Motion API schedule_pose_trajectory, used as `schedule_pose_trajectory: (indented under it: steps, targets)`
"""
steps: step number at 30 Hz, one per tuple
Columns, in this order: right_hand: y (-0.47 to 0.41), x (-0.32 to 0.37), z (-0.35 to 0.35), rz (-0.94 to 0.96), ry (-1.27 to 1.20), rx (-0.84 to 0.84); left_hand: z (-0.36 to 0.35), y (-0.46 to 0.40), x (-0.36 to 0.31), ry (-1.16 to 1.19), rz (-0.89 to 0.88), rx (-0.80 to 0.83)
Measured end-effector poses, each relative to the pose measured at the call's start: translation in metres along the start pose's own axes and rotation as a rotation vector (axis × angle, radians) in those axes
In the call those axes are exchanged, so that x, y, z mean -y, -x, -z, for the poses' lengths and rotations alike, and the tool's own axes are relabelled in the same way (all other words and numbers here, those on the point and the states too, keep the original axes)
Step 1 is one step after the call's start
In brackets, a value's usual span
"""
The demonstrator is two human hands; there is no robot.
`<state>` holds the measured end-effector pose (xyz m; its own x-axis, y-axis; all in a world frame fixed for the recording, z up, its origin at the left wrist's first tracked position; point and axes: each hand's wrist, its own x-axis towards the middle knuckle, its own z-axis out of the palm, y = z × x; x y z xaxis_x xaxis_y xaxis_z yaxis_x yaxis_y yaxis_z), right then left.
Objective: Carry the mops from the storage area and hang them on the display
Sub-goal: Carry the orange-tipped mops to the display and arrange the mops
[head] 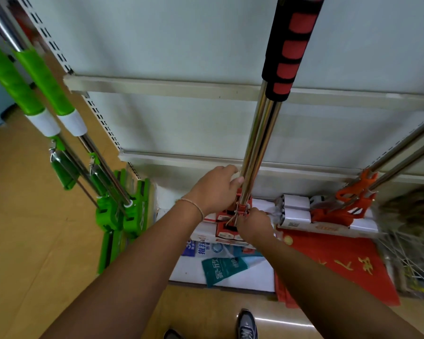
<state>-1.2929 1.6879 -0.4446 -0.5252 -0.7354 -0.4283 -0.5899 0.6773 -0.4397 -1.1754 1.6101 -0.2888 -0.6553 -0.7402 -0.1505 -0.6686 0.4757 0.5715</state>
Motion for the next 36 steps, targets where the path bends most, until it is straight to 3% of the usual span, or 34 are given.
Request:
schedule_pose_trajectory:
  steps: [6, 15, 21, 36]
  targets:
    - [0.012, 0.015, 0.003, 0.013, -0.007, -0.064, 0.026, 0.019, 0.003, -0.094, -0.036, 0.077]
    - [0.063, 0.080, 0.038, 0.098, -0.137, -0.201, 0.070, 0.048, 0.004, -0.142, -0.171, 0.046]
    - [0.092, 0.122, 0.067, 0.158, -0.095, -0.272, 0.098, 0.057, 0.000, -0.123, -0.224, 0.022]
    - [0.066, 0.224, 0.098, 0.556, -0.054, -0.266, 0.184, 0.071, 0.034, -0.053, -0.107, -0.366]
